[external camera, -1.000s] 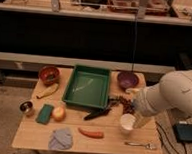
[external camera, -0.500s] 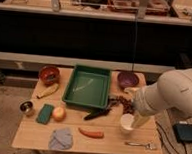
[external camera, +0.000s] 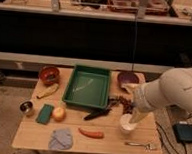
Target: Place banana in purple bowl
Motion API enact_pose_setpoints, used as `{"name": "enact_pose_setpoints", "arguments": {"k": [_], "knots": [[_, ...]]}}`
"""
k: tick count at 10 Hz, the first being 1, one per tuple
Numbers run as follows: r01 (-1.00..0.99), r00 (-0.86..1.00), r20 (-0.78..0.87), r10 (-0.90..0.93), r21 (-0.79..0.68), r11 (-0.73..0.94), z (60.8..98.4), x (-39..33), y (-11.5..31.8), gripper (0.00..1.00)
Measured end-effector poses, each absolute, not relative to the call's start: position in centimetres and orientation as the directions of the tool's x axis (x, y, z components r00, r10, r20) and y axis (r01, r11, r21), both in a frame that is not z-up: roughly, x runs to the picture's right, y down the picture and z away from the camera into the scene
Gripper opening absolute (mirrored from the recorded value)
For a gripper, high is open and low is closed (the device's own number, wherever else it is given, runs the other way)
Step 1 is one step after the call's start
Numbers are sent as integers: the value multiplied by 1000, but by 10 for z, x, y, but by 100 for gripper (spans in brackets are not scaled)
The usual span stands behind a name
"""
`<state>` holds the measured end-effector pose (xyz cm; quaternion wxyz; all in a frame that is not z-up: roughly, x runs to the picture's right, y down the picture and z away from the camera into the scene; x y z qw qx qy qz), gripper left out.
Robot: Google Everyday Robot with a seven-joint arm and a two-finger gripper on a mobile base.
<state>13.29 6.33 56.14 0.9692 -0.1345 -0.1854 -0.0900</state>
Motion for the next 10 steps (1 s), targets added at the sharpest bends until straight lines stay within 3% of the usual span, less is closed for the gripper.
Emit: {"name": "enact_pose_setpoints", "arguments": {"k": [5, 10], "knots": [[406, 793, 503, -343, -17, 914, 533, 12, -4, 80], [528, 693, 549, -468, 56, 847, 544, -109, -16, 80]]}}
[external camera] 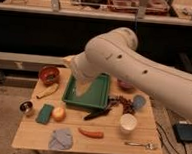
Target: Place banana in purple bowl
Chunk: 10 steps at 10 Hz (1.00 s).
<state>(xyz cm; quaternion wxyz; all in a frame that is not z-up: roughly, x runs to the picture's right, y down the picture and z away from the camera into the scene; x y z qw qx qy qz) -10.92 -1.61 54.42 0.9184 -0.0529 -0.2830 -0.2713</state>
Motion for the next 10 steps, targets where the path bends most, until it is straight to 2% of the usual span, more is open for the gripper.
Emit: {"name": "enact_pose_setpoints", "arguments": {"k": [2, 4, 10], "knots": [[580, 659, 565, -497, 38, 813, 560, -162, -15, 80], [601, 649, 564, -510, 31, 799, 568, -184, -15, 80], [606, 638, 578, -508, 30, 795, 579, -190, -17, 80]]}}
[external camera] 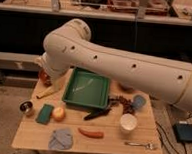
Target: Place banana in purple bowl
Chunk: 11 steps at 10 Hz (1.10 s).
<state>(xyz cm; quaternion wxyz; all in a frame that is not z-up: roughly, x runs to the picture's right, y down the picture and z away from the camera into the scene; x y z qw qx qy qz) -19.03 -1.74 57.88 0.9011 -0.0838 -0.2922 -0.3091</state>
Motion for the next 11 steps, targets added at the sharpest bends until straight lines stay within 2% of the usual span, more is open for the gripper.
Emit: {"name": "enact_pose_setpoints", "arguments": {"k": [4, 8, 11], "knots": [[628, 599, 636, -486, 4, 778, 641, -259, -25, 80], [712, 569, 644, -512, -74, 698, 704, -311, 3, 80], [754, 554, 646, -525, -122, 646, 734, -325, 22, 80]]}}
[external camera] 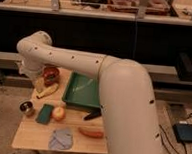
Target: Place banana in purple bowl
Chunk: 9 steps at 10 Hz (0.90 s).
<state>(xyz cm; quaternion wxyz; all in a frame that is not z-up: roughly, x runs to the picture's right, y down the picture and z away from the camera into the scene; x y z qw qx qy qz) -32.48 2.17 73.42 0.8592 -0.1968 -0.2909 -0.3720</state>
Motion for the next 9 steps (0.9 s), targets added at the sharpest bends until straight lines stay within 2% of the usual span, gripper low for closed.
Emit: {"name": "enact_pose_setpoints", "arguments": {"k": [3, 9], "knots": [[783, 551, 625, -553, -159, 601, 759, -341, 38, 80], [793, 580, 606, -544, -268, 547, 838, -372, 80, 80]]}}
